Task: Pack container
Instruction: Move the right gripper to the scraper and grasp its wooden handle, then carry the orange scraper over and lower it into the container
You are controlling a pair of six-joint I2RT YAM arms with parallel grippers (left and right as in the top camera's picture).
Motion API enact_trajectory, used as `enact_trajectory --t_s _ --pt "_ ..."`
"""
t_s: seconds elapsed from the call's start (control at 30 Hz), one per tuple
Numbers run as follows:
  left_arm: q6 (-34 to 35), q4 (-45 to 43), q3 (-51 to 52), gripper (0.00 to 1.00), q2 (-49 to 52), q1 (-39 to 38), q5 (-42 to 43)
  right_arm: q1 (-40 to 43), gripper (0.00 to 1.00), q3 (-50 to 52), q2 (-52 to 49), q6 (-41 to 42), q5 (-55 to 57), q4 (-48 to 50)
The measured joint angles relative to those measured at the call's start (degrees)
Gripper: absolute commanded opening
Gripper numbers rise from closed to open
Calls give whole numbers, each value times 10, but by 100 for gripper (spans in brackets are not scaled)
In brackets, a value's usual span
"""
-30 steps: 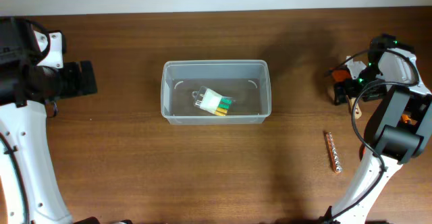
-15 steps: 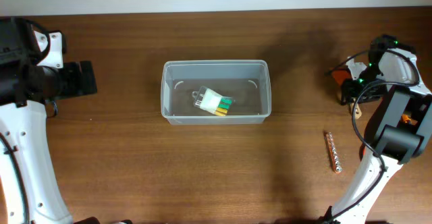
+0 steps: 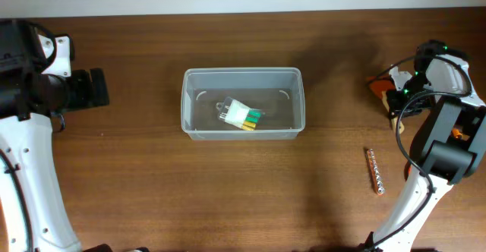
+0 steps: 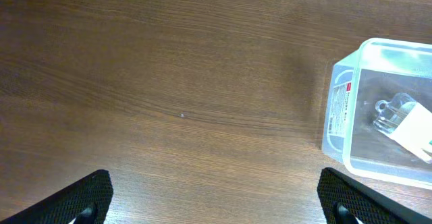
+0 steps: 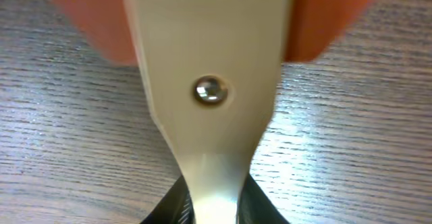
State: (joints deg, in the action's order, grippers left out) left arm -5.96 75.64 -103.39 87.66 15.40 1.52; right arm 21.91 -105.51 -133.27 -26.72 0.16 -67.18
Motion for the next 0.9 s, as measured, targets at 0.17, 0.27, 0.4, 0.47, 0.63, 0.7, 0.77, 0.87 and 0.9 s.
enact_trajectory --t_s 0.17,0.27,0.4,0.47,0.63,0.7,0.77,0.87,0.9 --pt "0 0 0 99 0 0 0 0 17 -1 0 11 0 -4" --pt "0 -1 0 99 0 0 0 0 17 -9 -1 14 0 -21" --pt "0 -4 0 99 0 0 0 -1 17 -45 -2 15 0 -55" --pt "0 -4 0 99 0 0 0 -3 17 -73 -2 15 -2 -71" --pt "0 -7 0 99 0 0 0 -26 17 -184 -2 17 -18 -141" --pt "0 -7 0 99 0 0 0 -44 17 -241 -2 19 -26 -174" --pt "0 -7 0 99 0 0 0 -69 17 -297 -2 21 -34 -201" --pt "0 -8 0 99 0 0 0 -118 17 -375 -2 22 -47 -234" --pt "0 -8 0 99 0 0 0 -134 18 -394 -2 21 -50 -241"
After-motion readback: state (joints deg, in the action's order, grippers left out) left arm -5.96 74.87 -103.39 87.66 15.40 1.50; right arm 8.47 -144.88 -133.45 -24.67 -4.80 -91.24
